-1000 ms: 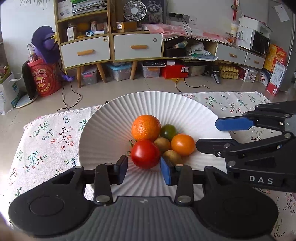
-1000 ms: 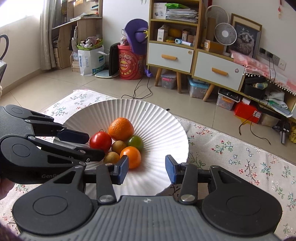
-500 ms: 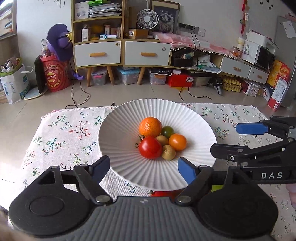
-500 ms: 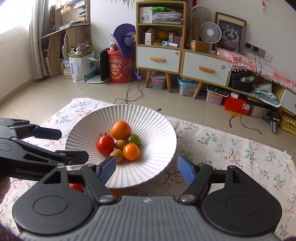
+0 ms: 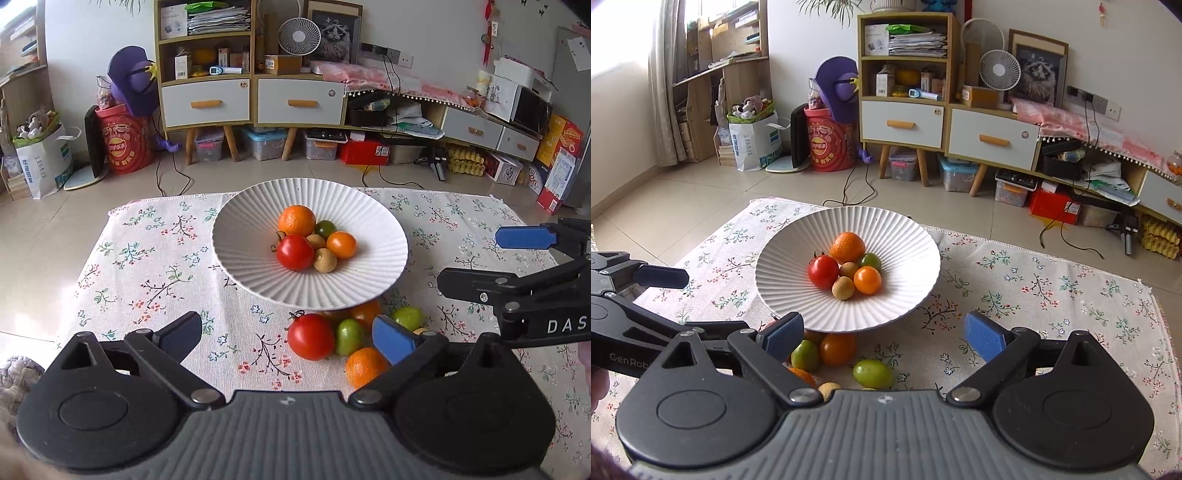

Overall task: Organize fruits
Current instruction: 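Withdraw both tools from the bowl toward the remaining fruit pile, then grasp a mandarin orange with the left tool while the right tool grasps a tan fruit, then carry the mandarin and tan fruit in both tools over the white bowl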

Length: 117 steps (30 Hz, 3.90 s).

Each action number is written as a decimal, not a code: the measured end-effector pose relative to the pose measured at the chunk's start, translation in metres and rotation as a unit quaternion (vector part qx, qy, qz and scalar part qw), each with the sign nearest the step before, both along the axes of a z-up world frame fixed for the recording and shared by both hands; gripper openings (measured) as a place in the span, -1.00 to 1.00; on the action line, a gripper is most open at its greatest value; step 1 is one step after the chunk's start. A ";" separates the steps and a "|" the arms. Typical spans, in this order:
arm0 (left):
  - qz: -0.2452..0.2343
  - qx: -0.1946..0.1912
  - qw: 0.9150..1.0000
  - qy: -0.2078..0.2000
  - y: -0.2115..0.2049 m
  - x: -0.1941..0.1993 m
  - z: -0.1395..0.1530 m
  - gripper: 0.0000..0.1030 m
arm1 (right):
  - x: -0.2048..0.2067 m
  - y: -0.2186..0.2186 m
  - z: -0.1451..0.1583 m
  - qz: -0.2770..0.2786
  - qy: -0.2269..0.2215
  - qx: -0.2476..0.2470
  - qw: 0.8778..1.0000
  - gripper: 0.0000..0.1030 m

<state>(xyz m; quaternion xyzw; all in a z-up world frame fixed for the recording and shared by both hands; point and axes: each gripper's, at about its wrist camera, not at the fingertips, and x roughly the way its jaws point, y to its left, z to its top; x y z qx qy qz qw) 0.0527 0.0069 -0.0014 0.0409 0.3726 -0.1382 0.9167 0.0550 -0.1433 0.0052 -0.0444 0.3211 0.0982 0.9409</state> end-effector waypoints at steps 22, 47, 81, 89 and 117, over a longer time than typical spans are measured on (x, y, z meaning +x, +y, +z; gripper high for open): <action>-0.033 0.022 0.999 0.026 0.012 -0.049 -0.041 0.93 | -0.046 -0.018 -0.036 -0.029 0.046 -0.022 0.998 0.98; -0.084 -0.005 0.995 -0.048 -0.025 -0.031 -0.083 0.84 | -0.020 -0.028 -0.085 -0.001 0.035 0.003 0.999 0.98; -0.113 -0.035 0.993 -0.016 -0.018 -0.024 -0.057 -0.37 | -0.021 -0.011 -0.056 0.079 0.025 0.035 0.996 -0.50; -0.096 -0.056 0.993 -0.042 -0.007 -0.015 -0.037 -0.37 | -0.012 -0.007 -0.028 0.065 -0.012 0.057 0.996 -0.50; -0.100 -0.082 0.991 -0.023 -0.008 0.049 -0.045 -0.37 | 0.045 -0.001 -0.032 0.017 0.009 0.081 0.997 -0.50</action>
